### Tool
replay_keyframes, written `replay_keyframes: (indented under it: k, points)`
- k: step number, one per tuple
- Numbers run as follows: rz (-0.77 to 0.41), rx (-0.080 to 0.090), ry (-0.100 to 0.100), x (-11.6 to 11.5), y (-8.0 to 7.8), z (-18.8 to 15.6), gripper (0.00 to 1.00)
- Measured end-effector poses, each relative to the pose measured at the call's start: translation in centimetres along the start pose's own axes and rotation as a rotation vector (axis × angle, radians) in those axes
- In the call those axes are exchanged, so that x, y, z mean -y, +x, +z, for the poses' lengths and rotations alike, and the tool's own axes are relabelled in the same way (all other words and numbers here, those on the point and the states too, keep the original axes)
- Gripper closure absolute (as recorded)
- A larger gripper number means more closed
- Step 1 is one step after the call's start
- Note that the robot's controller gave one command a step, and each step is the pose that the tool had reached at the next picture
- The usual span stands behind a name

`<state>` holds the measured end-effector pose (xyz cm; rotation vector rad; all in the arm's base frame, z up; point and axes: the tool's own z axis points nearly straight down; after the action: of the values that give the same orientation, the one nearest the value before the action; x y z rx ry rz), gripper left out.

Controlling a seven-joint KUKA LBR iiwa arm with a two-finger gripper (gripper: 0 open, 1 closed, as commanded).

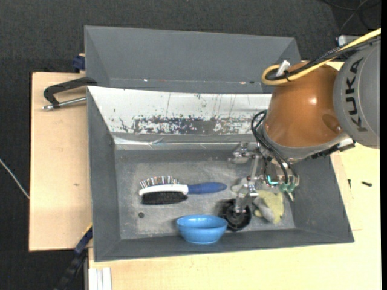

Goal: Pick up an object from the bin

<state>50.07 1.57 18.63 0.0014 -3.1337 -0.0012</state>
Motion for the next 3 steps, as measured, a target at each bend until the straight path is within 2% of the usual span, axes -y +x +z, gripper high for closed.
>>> replay_keyframes:
  k: [1,2,3]
  points:
    - [-0.493,0.017,0.002,1.4,-2.1,10.9,0.0]
    - [-0.494,0.001,0.003,1.5,-1.8,10.9,1.0]
    - [-0.856,0.019,0.008,2.4,-2.1,-0.8,1.0]
